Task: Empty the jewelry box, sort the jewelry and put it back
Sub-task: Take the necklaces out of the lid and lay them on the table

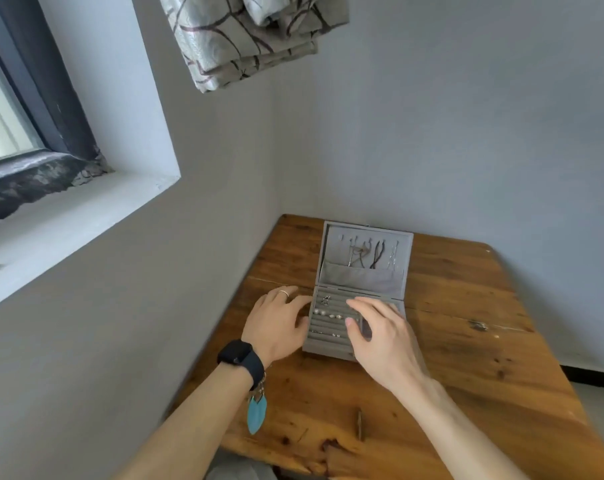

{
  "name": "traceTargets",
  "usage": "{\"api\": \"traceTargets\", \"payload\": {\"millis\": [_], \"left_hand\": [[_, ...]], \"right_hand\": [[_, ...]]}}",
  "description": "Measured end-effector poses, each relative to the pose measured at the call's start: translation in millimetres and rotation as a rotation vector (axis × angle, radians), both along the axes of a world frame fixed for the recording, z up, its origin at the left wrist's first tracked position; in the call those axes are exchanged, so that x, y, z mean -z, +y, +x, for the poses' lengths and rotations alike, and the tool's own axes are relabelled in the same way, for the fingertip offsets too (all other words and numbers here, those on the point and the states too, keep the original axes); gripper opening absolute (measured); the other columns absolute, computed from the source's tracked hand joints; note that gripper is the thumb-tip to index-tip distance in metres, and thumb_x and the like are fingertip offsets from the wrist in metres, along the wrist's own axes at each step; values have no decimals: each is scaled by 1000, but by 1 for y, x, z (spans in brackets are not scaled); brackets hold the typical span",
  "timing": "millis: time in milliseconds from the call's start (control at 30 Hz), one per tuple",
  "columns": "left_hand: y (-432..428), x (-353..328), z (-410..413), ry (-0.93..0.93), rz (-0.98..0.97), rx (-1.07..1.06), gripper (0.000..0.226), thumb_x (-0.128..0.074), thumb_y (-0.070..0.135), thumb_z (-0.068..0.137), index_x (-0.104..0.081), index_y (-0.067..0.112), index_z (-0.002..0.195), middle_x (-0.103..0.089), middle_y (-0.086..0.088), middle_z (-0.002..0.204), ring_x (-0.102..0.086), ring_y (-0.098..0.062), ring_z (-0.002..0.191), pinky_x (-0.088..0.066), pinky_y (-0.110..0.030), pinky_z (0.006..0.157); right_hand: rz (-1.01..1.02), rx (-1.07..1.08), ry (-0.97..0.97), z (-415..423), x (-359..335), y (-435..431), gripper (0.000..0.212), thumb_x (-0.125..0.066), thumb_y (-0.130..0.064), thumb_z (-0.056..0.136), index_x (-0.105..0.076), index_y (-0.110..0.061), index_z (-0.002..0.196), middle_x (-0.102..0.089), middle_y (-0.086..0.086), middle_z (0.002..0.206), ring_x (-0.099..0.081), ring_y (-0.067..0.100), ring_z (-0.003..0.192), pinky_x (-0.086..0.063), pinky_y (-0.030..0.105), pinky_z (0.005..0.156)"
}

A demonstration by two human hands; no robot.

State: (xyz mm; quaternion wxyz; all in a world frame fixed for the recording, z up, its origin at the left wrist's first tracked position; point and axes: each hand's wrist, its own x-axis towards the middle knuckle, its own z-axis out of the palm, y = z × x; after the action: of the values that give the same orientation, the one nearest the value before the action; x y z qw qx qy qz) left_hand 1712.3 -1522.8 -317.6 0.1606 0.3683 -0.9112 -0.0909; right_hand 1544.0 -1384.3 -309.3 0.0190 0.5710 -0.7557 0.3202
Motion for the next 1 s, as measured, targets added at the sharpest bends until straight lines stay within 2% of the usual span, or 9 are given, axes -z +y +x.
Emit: {"api": "traceTargets", "payload": {"millis": [167, 367, 533, 600, 667, 733, 833, 933, 1000], "left_hand": [[-38, -9, -41, 157, 163, -42, 52, -53, 36, 99, -42, 29, 148, -39, -2, 154, -37, -21, 140, -37, -34, 111], [-77, -8, -89, 340, 499, -137, 76, -62, 36, 93, -21, 26, 157, -27, -10, 159, -34, -26, 143, -33, -30, 112], [-105, -10, -120, 386, 569, -156, 84, -63, 30, 89, -16, 26, 158, -28, -11, 160, -32, -27, 144, -29, -24, 100], [-114, -10, -128, 392, 589, -147, 84, -62, 28, 88, -16, 26, 158, -31, -10, 159, -34, -27, 144, -32, -25, 100], [-118, -9, -134, 408, 622, -134, 82, -61, 24, 90, -16, 25, 158, -36, -8, 157, -37, -27, 142, -37, -29, 103], [-121, -7, -136, 435, 640, -120, 77, -60, 20, 93, -19, 25, 157, -43, -7, 153, -44, -26, 138, -41, -29, 102], [-124, -4, -133, 449, 559, -94, 68, -60, 16, 95, -28, 27, 154, -50, -2, 147, -49, -23, 133, -42, -25, 98], [-125, -2, -128, 450, 475, -69, 64, -62, 14, 96, -34, 28, 152, -50, 2, 147, -47, -17, 134, -39, -23, 102], [-124, -1, -126, 439, 426, -59, 61, -62, 14, 97, -38, 27, 151, -51, 3, 146, -47, -14, 133, -36, -20, 100]], "right_hand": [[-7, 45, 52, -46, -13, -43, 36, -61, -32, 96, -65, -20, 129, -60, -7, 130, -51, 14, 123, -38, 21, 97], [-39, 82, 163, -95, -24, -99, 29, -66, -25, 93, -71, -17, 120, -61, 3, 128, -52, 27, 122, -44, 39, 101], [11, 17, 274, -117, -24, -136, 26, -60, -23, 96, -68, -24, 121, -51, 8, 145, -35, 29, 142, -27, 43, 116], [33, -9, 300, -119, -23, -146, 28, -57, -23, 98, -67, -25, 124, -48, 8, 150, -33, 29, 145, -23, 42, 118], [46, -28, 321, -120, -24, -154, 27, -56, -23, 99, -66, -25, 124, -46, 6, 151, -35, 28, 143, -25, 42, 118], [48, -40, 353, -121, -23, -157, 25, -58, -23, 97, -66, -24, 121, -48, 5, 148, -44, 28, 135, -35, 43, 113], [21, -41, 434, -121, -23, -158, 17, -64, -21, 94, -68, -20, 110, -57, 4, 135, -51, 30, 120, -47, 44, 96], [15, -19, 527, -119, -27, -159, 11, -68, -15, 90, -67, -19, 100, -58, 4, 122, -51, 29, 107, -48, 42, 82], [35, -3, 593, -116, -32, -162, 18, -70, -7, 82, -66, -17, 96, -58, 4, 113, -51, 28, 100, -44, 40, 76]]}}
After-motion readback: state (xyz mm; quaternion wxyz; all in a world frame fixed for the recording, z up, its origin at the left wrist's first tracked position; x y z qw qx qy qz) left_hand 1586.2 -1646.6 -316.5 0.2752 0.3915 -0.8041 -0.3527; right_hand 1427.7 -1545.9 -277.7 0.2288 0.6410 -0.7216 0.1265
